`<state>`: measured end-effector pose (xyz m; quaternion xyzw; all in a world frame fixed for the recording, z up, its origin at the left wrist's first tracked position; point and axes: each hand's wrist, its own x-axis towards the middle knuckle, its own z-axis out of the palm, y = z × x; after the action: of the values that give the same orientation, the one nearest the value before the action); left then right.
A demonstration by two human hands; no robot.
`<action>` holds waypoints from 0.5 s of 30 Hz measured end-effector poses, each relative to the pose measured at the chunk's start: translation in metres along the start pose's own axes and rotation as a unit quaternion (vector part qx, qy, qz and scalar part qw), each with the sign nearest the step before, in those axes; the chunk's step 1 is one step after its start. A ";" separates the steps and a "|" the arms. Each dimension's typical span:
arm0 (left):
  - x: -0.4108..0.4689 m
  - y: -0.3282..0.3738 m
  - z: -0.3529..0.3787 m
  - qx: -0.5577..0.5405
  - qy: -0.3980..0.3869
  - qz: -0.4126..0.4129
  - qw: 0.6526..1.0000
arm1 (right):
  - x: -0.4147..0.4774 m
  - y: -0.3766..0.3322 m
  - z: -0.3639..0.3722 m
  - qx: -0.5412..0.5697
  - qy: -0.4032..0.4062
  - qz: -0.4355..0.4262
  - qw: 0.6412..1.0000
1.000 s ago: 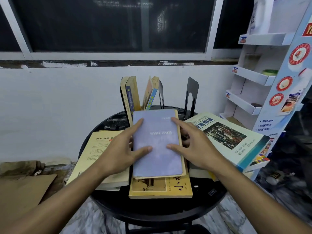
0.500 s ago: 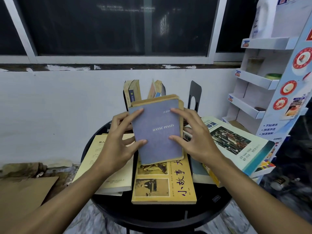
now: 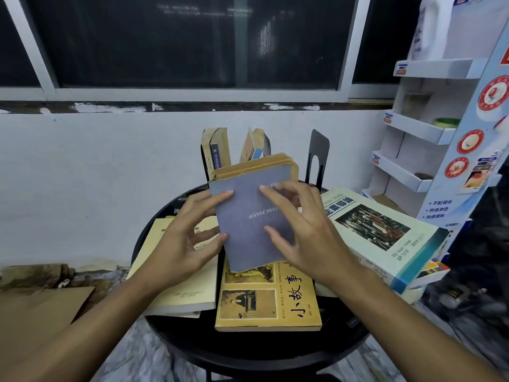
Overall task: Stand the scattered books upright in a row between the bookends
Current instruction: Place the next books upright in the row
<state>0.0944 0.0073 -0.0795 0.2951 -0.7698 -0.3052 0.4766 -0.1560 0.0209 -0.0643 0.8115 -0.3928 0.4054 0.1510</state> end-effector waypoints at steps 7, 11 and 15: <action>-0.010 0.010 0.005 -0.030 0.016 0.011 0.999 | 0.000 -0.020 -0.008 0.062 -0.067 0.051 0.994; -0.016 0.016 0.011 -0.050 0.019 0.012 0.998 | 0.000 -0.026 -0.015 0.115 -0.090 0.081 0.986; -0.020 0.022 0.022 -0.083 0.030 0.003 0.996 | 0.000 -0.032 -0.022 0.125 -0.078 0.106 0.983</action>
<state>0.0782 0.0404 -0.0822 0.2613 -0.7280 -0.3580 0.5231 -0.1437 0.0537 -0.0485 0.8069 -0.4335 0.4003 -0.0262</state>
